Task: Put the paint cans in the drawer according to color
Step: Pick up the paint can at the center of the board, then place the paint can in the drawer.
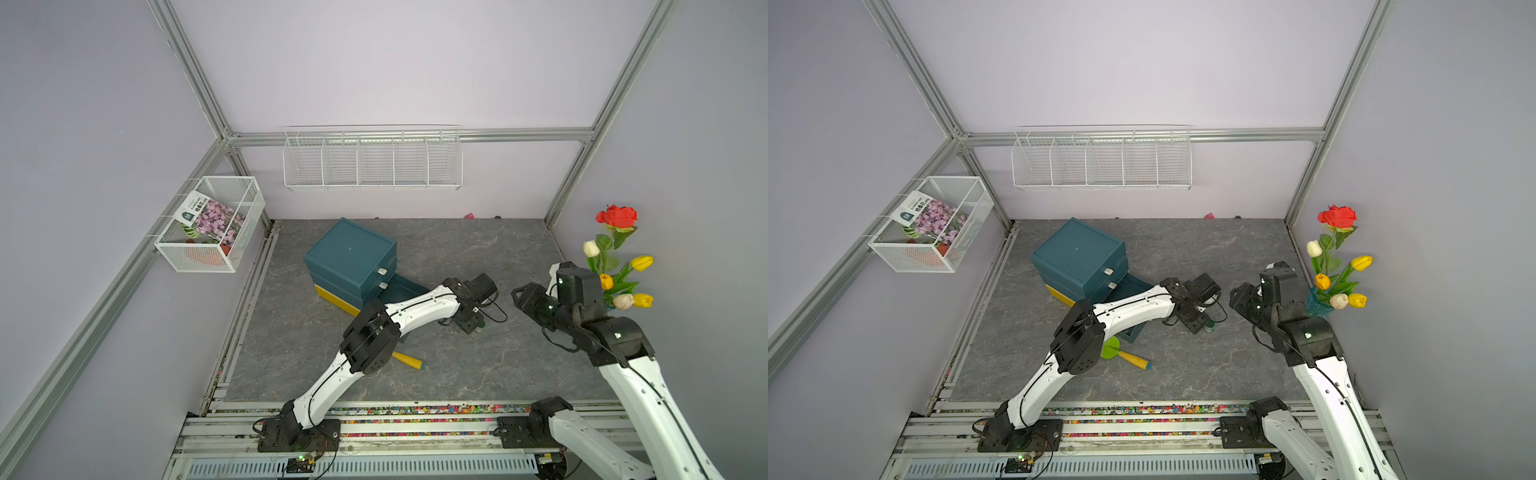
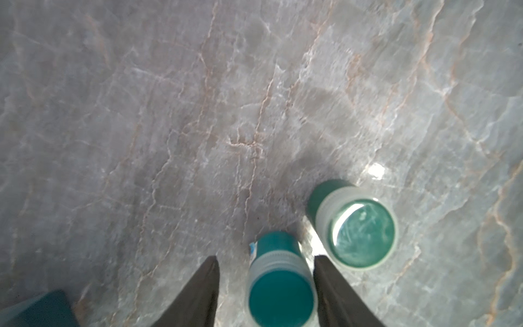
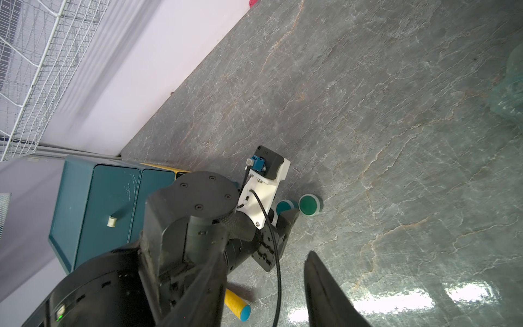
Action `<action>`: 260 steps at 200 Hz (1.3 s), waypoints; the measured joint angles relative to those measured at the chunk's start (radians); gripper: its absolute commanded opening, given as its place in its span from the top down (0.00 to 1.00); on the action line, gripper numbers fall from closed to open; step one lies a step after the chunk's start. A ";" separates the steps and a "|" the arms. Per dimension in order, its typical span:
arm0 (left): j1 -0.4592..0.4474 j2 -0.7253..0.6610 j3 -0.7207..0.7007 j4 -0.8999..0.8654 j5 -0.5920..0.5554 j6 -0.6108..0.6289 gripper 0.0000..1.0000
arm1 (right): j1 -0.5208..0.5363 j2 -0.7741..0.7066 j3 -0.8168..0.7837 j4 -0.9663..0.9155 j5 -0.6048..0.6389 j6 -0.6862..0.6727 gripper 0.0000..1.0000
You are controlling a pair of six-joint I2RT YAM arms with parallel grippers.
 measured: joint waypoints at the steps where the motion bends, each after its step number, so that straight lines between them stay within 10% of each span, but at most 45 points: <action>1: 0.000 0.000 0.000 0.000 0.000 0.000 0.44 | 0.000 0.000 0.000 0.000 -0.001 0.000 0.52; 83: 0.005 -0.026 -0.043 0.005 -0.024 -0.032 0.67 | -0.003 0.006 0.000 0.001 -0.014 0.000 0.52; 167: 0.170 -0.446 -0.248 0.002 -0.201 -0.114 0.67 | -0.003 0.006 0.000 0.004 -0.029 0.001 0.52; 260: 0.256 -0.302 -0.354 0.005 -0.221 -0.165 0.67 | -0.004 0.005 0.000 0.010 -0.040 0.001 0.52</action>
